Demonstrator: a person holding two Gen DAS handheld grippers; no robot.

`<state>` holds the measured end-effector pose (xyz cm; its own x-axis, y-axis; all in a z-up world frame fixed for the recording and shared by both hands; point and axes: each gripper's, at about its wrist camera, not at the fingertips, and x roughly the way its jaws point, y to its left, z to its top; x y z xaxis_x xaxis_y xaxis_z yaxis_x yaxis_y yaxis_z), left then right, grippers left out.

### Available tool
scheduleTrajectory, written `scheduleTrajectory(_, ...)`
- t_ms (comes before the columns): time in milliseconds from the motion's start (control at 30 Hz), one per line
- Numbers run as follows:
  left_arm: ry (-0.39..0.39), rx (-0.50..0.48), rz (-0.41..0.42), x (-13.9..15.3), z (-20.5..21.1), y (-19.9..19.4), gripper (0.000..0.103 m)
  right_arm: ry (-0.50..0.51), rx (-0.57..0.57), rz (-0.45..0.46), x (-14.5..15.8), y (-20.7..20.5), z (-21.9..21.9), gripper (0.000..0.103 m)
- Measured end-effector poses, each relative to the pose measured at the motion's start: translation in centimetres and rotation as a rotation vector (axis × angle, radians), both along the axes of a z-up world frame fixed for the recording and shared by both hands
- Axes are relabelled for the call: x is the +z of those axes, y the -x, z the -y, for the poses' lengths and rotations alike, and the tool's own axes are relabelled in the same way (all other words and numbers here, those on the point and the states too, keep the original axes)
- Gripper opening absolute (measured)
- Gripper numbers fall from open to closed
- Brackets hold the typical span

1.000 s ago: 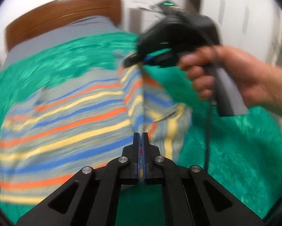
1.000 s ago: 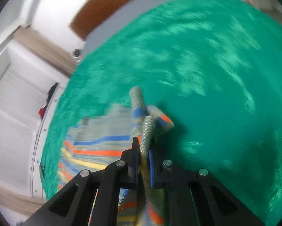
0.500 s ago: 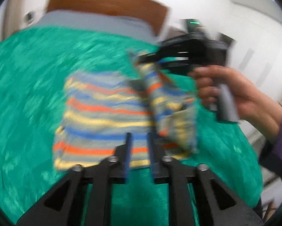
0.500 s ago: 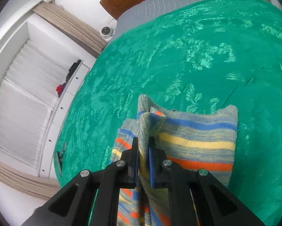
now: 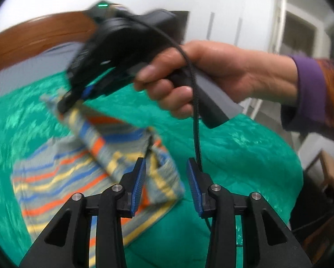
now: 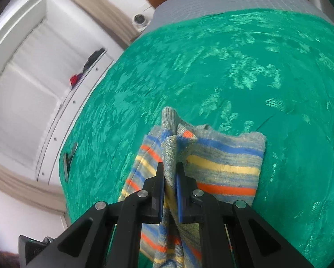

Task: Fold small clothes

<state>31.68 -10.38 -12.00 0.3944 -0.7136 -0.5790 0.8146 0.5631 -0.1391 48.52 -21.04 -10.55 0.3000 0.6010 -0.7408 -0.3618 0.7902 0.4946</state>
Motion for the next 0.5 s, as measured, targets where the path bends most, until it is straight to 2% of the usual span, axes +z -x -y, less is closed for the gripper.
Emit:
scheduleTrajectory(33, -0.016, -0.022, 0.013, -0.1, 0.6, 0.0, 0.047, 0.003, 0.011, -0.001, 0.1, 0.2, -0.3, 0.009)
scheduleTrajectory(100, -0.072, -0.061, 0.023, -0.8, 1.9, 0.3, 0.048, 0.005, 0.022, -0.002, 0.2, 0.4, -0.8, 0.009)
scheduleTrajectory(133, -0.1, -0.072, 0.015, -1.3, 2.3, 0.1, 0.04, 0.009, 0.026, -0.001, 0.3, 0.5, -1.0, 0.009)
scheduleTrajectory(167, -0.128, -0.077, -0.002, -1.9, 2.4, 0.1, 0.011, 0.018, 0.029, 0.005, 0.4, 0.6, -1.3, 0.009)
scheduleTrajectory(200, -0.145, -0.073, -0.028, -2.5, 2.2, 0.1, 0.007, 0.024, 0.029, 0.008, 0.5, 0.7, -1.3, 0.009)
scheduleTrajectory(333, -0.099, 0.005, -0.042, -2.9, -1.5, 1.5, 0.006, 0.046, 0.004, 0.02, 0.4, 0.1, -1.5, 0.009)
scheduleTrajectory(500, -0.053, 0.213, -0.102, -3.9, -8.3, 2.2, 0.006, 0.015, -0.011, 0.002, -1.5, -1.7, -4.1, 0.009)
